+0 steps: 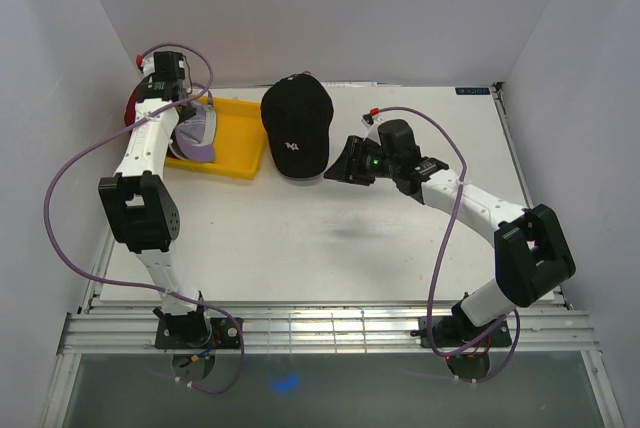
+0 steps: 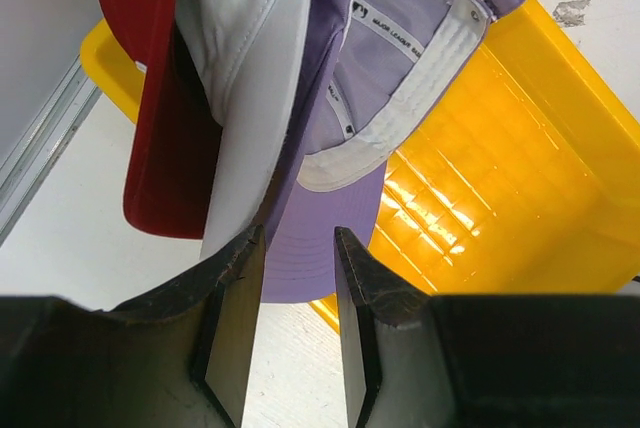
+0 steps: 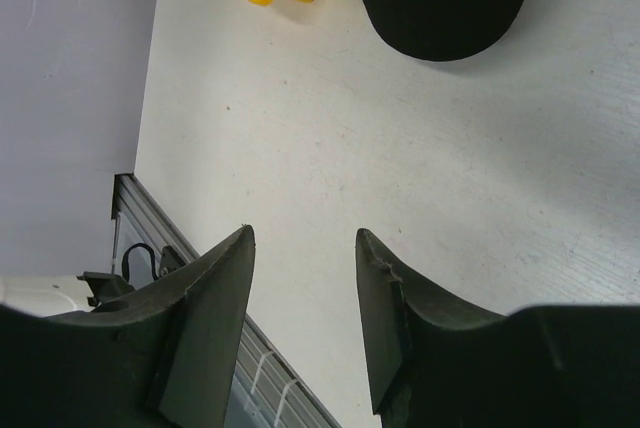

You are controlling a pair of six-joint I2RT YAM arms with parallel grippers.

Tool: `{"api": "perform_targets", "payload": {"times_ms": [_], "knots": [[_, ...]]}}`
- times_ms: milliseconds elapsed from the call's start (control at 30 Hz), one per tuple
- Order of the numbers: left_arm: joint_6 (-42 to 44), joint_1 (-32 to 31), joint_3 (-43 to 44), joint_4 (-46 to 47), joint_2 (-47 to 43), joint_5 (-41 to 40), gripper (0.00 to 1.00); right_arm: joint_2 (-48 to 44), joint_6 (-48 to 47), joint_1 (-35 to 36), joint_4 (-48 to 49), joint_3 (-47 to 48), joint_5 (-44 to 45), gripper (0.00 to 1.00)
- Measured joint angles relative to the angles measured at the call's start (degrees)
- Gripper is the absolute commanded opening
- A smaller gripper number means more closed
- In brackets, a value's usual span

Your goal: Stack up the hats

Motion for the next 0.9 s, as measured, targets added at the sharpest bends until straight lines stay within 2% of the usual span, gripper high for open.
{"api": "perform_targets", "payload": {"times_ms": [600,833,900], "knots": [[-0.07,2.01,-1.60,-0.11,0.02,0.48,0.43,0.07,-0.02,0.00,0.00,-1.18,-0.70,0.50],[-0.44,2.03,-4.04,0.20,0.87,1.33,0.34,0.07,-0.24,0.00,0.00,-1.18,-0.81,0.50],[-0.72,2.03,-4.96,0.26,1.40,1.57,0.25,0.07,-0.39,0.00,0.00,-1.18,-0.81,0.50]]}}
